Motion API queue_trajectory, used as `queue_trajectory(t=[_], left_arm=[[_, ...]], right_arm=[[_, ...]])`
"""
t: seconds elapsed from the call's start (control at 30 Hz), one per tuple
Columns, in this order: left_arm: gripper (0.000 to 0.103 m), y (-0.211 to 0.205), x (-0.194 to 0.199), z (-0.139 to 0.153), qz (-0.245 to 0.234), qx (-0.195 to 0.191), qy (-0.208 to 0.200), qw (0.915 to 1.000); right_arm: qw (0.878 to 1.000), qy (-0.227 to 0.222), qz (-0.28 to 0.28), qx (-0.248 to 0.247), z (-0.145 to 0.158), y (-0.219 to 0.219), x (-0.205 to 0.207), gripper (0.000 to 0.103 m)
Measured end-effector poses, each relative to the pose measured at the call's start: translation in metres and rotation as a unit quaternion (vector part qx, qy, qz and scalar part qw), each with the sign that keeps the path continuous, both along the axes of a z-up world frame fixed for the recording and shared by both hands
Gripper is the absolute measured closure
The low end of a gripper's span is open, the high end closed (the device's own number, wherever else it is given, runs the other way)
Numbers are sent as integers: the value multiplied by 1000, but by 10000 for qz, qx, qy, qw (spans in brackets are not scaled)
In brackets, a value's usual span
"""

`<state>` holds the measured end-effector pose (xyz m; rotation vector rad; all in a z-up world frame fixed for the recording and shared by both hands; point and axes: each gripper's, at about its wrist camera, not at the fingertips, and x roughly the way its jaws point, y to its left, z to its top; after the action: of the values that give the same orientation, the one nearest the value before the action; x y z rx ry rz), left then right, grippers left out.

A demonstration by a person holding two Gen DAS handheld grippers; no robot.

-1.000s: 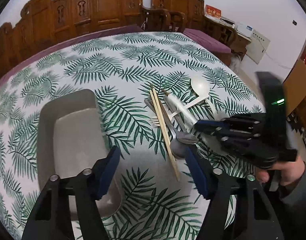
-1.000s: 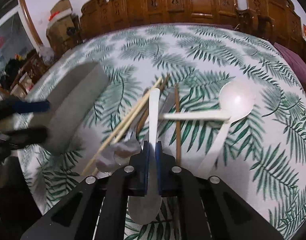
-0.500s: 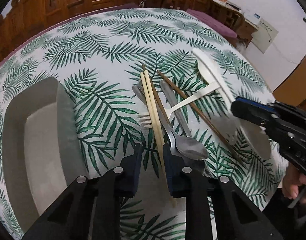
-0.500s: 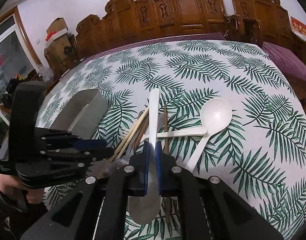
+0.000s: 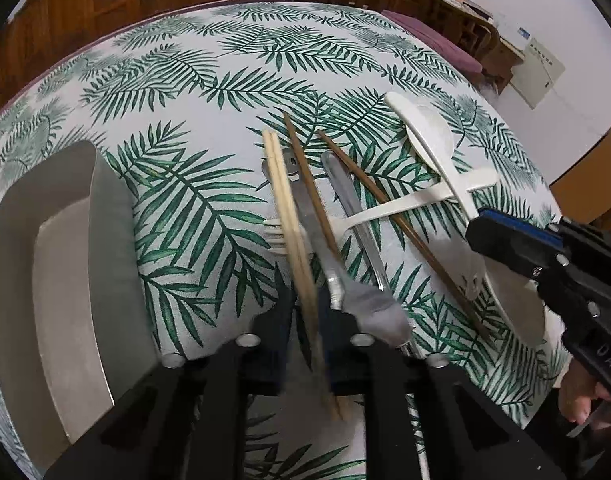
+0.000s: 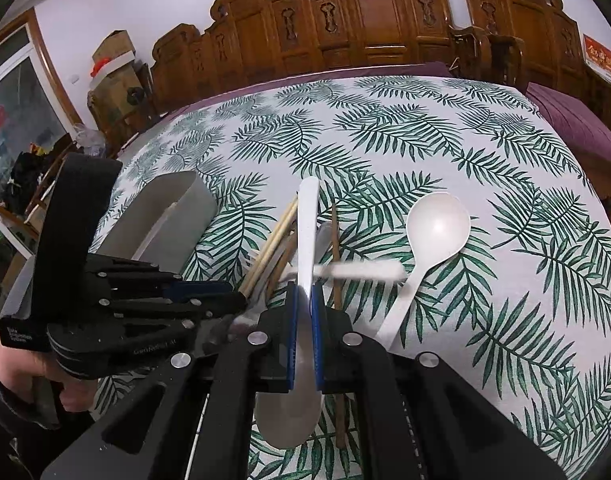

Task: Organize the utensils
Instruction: 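Close the right gripper on a white plastic spoon while the left gripper grasps a chopstick, then carry the chopstick and spoon into the grey tray and open both grippers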

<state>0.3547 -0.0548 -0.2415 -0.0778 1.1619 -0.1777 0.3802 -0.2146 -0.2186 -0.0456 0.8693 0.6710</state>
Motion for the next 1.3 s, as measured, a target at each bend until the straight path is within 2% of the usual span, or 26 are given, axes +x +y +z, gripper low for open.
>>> queue_trajectory(t=[0.13, 0.43, 0.63, 0.77, 0.9, 1.17, 1.3], left_arm=[[103, 5, -1, 0, 92, -31, 3, 10000], [101, 7, 5, -2, 137, 12, 47, 9999], [97, 2, 15, -4, 135, 268, 98, 9995], [99, 4, 17, -2, 180, 230, 121, 9995], [99, 7, 10, 5, 210, 238, -4, 9995], [99, 15, -20, 37, 54, 353, -565, 9978], [99, 29, -35, 50, 54, 250, -751, 9968]], right_arm=[[10000, 3, -14, 8, 0, 0, 1, 95], [10000, -9, 26, -54, -2, 3, 0, 95], [10000, -22, 12, -53, -2, 3, 0, 95], [10000, -31, 17, -39, -1, 3, -1, 95], [10000, -52, 18, -2, 1, 3, -2, 95], [9998, -153, 82, 114, 12, 10, -10, 95], [9992, -293, 242, 91, 20, 24, -21, 95]])
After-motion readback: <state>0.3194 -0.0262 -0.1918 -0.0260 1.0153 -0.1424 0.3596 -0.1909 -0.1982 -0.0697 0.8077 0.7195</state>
